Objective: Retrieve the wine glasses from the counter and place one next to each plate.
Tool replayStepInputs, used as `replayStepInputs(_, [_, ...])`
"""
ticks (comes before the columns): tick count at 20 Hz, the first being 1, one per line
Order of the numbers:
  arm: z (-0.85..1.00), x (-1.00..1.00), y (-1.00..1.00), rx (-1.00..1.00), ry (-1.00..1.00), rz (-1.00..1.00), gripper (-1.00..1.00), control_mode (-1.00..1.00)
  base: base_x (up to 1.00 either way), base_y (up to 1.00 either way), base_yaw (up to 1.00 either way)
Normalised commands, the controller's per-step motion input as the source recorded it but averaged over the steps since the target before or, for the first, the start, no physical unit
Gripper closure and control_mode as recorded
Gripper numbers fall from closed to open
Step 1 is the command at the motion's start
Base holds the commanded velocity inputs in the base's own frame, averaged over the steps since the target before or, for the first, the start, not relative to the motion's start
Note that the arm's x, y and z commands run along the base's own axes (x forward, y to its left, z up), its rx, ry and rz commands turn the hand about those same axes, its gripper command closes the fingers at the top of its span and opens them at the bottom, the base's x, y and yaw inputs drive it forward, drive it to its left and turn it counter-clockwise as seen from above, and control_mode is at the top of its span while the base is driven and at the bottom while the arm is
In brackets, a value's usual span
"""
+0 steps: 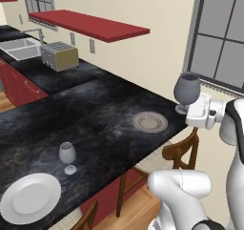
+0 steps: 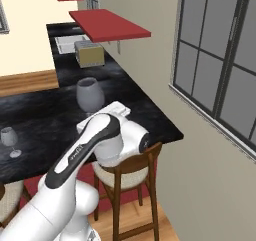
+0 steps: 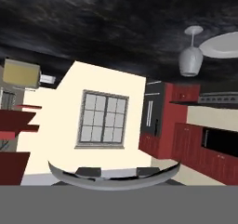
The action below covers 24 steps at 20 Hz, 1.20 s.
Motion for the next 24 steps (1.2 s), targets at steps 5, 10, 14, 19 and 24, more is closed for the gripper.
replayStepInputs(5, [-0.41,0.65,-0.65,0.0,-0.02,0.0,1.0,-1.0,0.0,0.0,0.0])
replayStepInputs(10, [-0.42,0.79,-0.35,-0.03,-0.01,-0.04,1.0,-1.0,0.0,0.0,0.0])
replayStepInputs(14, [-0.34,0.8,-0.34,-0.02,-0.01,-0.07,1.0,-1.0,0.0,0.0,0.0])
replayStepInputs(19, [-0.26,0.6,-0.42,0.0,0.0,-0.03,1.0,-1.0,0.0,0.0,0.0])
replayStepInputs(24, [-0.46,0.59,-0.25,-0.02,0.0,0.0,1.0,-1.0,0.0,0.0,0.0])
